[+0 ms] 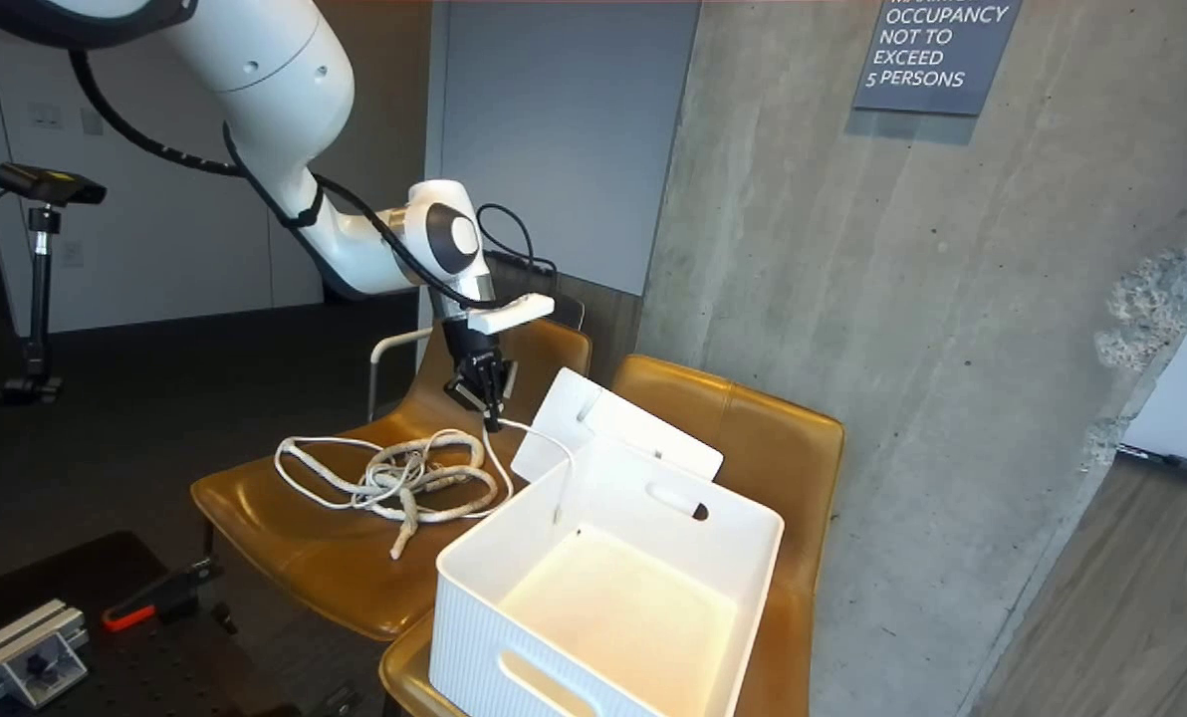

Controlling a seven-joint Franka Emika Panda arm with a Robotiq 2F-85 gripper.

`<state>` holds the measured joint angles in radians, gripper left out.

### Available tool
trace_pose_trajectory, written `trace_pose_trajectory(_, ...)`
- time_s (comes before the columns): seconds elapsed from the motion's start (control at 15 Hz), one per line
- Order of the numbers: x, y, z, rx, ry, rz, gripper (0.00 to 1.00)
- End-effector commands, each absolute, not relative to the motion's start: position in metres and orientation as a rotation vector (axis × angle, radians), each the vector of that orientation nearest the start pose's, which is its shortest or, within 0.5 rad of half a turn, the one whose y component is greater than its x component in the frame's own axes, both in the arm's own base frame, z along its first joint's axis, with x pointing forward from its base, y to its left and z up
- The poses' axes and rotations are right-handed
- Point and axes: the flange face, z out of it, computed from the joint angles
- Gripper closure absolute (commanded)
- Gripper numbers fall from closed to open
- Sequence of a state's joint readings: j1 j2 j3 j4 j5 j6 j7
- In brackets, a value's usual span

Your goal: Put the cable inside the storage box, then take it out

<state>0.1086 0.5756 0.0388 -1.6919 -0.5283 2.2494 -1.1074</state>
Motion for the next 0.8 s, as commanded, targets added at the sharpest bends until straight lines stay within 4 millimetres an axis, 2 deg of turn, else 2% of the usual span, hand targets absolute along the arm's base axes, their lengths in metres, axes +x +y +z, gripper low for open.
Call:
trace_pose_trajectory(0.0, 0.646, 0.179, 0.294, 2.055, 1.978, -0.228, 0.99)
trace_pose_trajectory(0.33, 0.598, 0.333, 0.318, 2.118, 1.970, -0.169, 0.99)
trace_pose_trajectory(0.4, 0.592, 0.348, 0.324, 2.133, 1.961, -0.164, 0.99)
trace_pose_trajectory(0.53, 0.584, 0.365, 0.332, 2.169, 1.926, -0.161, 0.99)
trace_pose_trajectory(0.6, 0.582, 0.368, 0.336, 2.186, 1.906, -0.156, 0.99)
trace_pose_trajectory(0.73, 0.586, 0.362, 0.345, 2.230, 1.864, -0.141, 0.99)
